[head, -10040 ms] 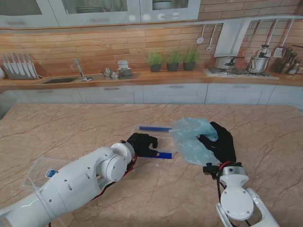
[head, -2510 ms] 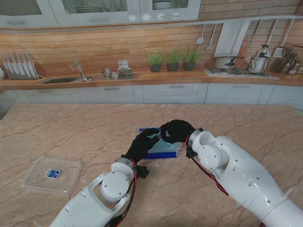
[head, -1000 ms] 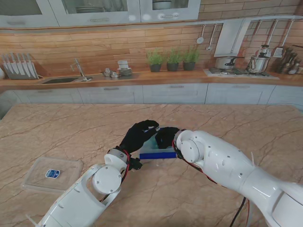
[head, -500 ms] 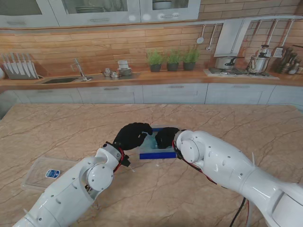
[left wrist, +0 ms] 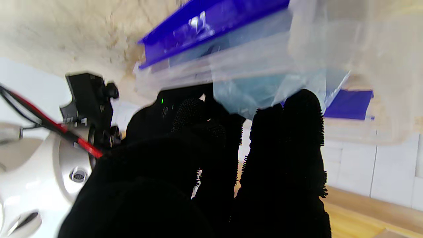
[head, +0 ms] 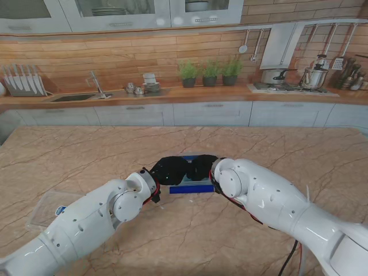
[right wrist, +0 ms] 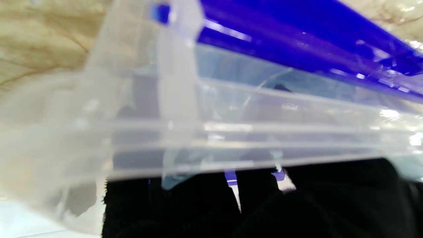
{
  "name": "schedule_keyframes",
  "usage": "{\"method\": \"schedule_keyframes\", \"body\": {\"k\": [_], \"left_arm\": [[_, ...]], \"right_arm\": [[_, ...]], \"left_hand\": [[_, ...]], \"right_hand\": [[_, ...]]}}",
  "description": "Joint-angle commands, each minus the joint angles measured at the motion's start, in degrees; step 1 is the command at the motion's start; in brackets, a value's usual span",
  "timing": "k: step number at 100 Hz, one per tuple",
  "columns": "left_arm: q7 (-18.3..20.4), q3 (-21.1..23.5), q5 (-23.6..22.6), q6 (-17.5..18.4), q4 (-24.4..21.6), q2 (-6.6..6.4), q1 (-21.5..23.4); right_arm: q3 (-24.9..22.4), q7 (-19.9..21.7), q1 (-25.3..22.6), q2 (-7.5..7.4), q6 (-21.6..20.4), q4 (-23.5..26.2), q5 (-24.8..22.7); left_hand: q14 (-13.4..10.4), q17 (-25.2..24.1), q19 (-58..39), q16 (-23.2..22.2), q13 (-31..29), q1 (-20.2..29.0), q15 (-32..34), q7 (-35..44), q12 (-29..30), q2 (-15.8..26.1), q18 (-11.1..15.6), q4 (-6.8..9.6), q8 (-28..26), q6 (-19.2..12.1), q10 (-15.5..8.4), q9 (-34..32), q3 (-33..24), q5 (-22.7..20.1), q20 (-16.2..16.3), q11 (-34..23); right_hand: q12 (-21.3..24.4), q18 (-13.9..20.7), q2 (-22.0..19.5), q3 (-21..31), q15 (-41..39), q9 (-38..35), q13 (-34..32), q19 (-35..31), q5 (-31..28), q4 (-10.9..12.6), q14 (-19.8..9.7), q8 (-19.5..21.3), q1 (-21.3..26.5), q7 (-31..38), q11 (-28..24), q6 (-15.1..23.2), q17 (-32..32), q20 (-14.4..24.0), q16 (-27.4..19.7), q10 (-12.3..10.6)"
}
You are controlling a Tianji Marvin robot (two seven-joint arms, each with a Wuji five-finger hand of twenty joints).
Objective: Fold the bubble film and place it into the plastic crate
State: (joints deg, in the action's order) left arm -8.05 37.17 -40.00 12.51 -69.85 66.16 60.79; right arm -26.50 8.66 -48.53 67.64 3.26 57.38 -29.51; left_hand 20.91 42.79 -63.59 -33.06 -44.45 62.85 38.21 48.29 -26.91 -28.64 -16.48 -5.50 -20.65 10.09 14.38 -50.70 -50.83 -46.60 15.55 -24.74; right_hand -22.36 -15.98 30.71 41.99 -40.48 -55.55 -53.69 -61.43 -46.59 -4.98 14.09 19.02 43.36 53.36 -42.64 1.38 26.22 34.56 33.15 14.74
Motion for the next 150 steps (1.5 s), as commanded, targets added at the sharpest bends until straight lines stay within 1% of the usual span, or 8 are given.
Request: {"method": "schedule_keyframes", "body": {"k": [1,28,47,71,107,135,142,150], "left_arm": [[3.36,-0.84,0.78,0.39,1.28,-0.12,-1.11],[6.58,-9.39,6.0,-1.8,8.85,2.06,-6.8],[10.08,-12.94,8.23,-1.8,11.23,2.63,-9.33],[10.42,-12.46,6.41,-0.98,9.26,1.65,-9.09],[10.99,-11.15,4.31,-0.74,6.32,0.47,-8.25],[10.61,-9.51,3.62,-0.67,4.88,0.08,-7.33],[10.39,-8.89,3.19,-0.71,4.25,-0.06,-7.04],[10.54,-8.2,2.48,-0.79,3.23,-0.41,-6.73]], "right_arm": [[0.62,0.83,-1.34,-0.12,0.31,-0.7,0.06],[0.83,0.99,-1.2,0.25,0.32,-1.18,1.07],[-0.25,1.0,-1.75,0.18,0.73,-0.66,1.62],[-5.22,-0.34,-4.41,-0.6,1.02,2.79,1.2],[-14.47,-4.49,-9.7,-1.76,-1.01,10.12,-1.79],[-17.06,-6.88,-11.27,-1.67,-1.5,11.33,-2.51],[-17.03,-7.28,-11.23,-1.52,-1.44,11.1,-2.37],[-16.72,-7.46,-10.99,-1.39,-1.26,10.7,-2.23]], "left_hand": [[1.2,1.86,-0.73,0.87,-0.05,1.22,0.19,1.58,-0.3,-0.89,3.67,-0.04,0.82,-0.82,-0.87,-1.04,0.21,-0.91,-1.0,1.17],[1.24,0.25,0.83,1.5,1.74,2.11,-0.69,0.53,-0.2,0.97,3.03,0.41,1.44,-0.12,-0.42,0.27,1.89,-0.45,-1.47,1.76],[0.63,-1.07,1.37,1.98,2.69,1.43,-0.8,0.06,0.05,1.0,2.4,-0.42,1.47,-0.69,-0.49,0.76,2.43,0.17,-1.24,1.65],[-0.61,-1.81,0.74,3.2,1.83,1.7,-0.6,1.68,-0.69,2.75,2.26,-0.83,0.17,-2.6,-1.17,-0.56,4.36,1.01,0.28,1.81],[-0.97,-2.59,0.94,3.61,2.41,1.63,-0.73,2.18,-1.3,2.86,2.3,-0.92,-0.02,-3.0,-1.5,-0.34,4.94,1.73,0.91,2.22],[-1.31,-3.58,1.37,3.88,2.94,1.24,-1.1,1.69,-1.31,3.26,2.31,-1.17,0.21,-3.75,-1.53,0.15,5.43,2.33,1.3,2.49],[-1.4,-5.14,1.73,4.02,3.86,1.08,-1.54,1.15,-1.33,3.52,1.85,-1.5,0.35,-4.19,-1.52,0.9,6.42,3.08,1.68,2.63],[-1.78,-10.45,2.39,4.21,6.5,0.34,-2.94,0.1,-1.14,3.77,0.49,-1.82,0.6,-5.55,-1.91,2.8,10.04,4.97,4.13,2.68]], "right_hand": [[2.63,-0.05,-1.33,-1.24,-0.08,0.33,-0.07,-0.93,-0.25,-0.56,1.38,0.35,-0.54,0.45,5.26,1.17,-1.04,-1.14,-0.48,0.44],[2.68,-0.04,-1.57,-1.66,0.01,0.55,0.06,-0.8,0.04,-0.47,1.41,0.32,-0.71,0.22,5.32,1.01,-1.18,-1.36,-0.56,0.55],[2.71,0.05,-1.93,-1.89,0.11,0.95,0.37,-0.8,0.62,-0.34,1.36,0.23,-0.71,-0.14,5.4,0.74,-1.3,-1.46,-0.61,0.67],[2.78,-0.13,-2.09,-1.96,0.32,2.12,1.13,-0.92,2.42,-0.26,1.21,-0.03,-0.75,-1.07,5.56,0.85,-1.57,-1.47,-0.72,0.72],[2.69,-0.53,-1.48,-2.86,0.03,2.75,1.67,-0.49,3.18,-0.35,0.98,0.11,-1.72,-1.37,5.27,1.07,-2.19,-1.65,-0.61,0.6],[2.64,-0.72,-0.75,-3.2,-0.23,2.81,1.84,-0.36,3.33,-0.02,1.04,0.18,-2.35,-1.41,5.12,0.99,-2.25,-1.68,-0.48,0.63],[2.63,-0.68,-1.04,-3.06,-0.25,2.83,1.87,-0.36,3.35,0.04,1.03,0.18,-2.18,-1.41,5.09,1.02,-2.25,-1.68,-0.47,0.61],[2.64,-0.8,-1.26,-3.1,-0.23,2.94,1.95,-0.32,3.32,-0.02,0.91,0.22,-2.14,-1.37,5.09,1.1,-2.26,-1.68,-0.48,0.56]]}}
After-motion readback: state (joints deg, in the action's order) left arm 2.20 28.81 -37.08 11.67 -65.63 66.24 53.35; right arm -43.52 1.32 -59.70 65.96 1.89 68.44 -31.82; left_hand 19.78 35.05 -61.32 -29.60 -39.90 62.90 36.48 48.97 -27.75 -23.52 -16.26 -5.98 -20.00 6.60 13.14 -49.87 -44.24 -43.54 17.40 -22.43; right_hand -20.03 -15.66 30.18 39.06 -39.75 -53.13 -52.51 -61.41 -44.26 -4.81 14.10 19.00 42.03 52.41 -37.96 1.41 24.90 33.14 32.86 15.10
